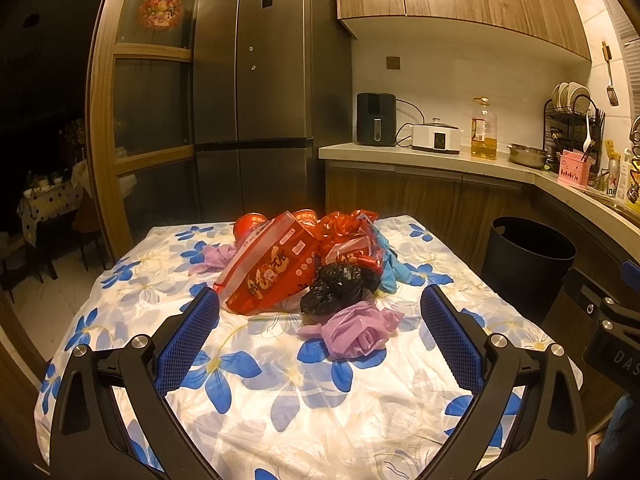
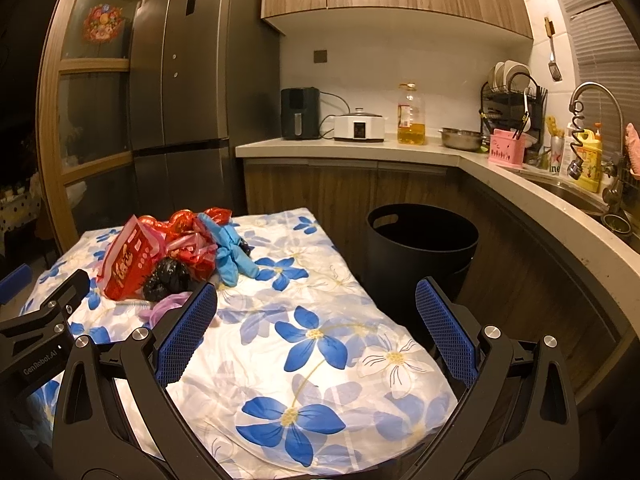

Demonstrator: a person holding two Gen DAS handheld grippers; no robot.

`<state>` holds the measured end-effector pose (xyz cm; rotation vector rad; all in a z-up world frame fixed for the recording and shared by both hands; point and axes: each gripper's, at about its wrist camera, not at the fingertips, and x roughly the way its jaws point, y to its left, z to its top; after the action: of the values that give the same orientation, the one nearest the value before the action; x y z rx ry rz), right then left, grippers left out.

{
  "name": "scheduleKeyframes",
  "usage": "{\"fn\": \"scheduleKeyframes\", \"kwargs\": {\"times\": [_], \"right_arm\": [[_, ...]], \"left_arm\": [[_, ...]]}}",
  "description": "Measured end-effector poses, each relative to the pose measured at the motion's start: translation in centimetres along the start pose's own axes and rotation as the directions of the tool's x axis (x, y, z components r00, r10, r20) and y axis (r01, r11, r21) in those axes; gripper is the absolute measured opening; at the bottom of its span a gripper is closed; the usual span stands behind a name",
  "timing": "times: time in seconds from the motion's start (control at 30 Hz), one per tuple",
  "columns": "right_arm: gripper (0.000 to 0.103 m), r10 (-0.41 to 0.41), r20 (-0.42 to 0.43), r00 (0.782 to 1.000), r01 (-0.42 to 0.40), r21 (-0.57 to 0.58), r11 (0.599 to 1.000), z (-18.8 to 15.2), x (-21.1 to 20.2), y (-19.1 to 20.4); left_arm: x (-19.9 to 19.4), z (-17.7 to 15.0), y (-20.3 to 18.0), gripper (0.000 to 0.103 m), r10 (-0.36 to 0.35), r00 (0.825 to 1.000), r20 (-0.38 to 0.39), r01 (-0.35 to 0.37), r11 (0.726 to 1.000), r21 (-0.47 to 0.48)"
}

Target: Collect trash

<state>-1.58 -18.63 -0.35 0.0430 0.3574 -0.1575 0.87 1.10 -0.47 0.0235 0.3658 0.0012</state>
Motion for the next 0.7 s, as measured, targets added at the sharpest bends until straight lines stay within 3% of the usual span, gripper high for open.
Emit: {"fn": "scheduleKeyframes", "kwargs": {"times": [0.43, 0.7], "right_arm": [[0.098, 0.023, -0.013, 1.000, -0.023, 0.011, 1.000, -0.9, 2.7, 0.5], [0.098, 0.129, -0.083, 0.988, -0.129, 0.001, 0.992, -2.3, 6.5, 2.1]], "left_arm": [[2.2, -0.8, 1.3, 0.097, -0.016, 1.000, -0.013, 0.016, 0.999, -0.030], [4.5, -2.4, 3.8, 0.097, 0.008, 1.000, -0.030, -0.010, 0.997, -0.076]]}}
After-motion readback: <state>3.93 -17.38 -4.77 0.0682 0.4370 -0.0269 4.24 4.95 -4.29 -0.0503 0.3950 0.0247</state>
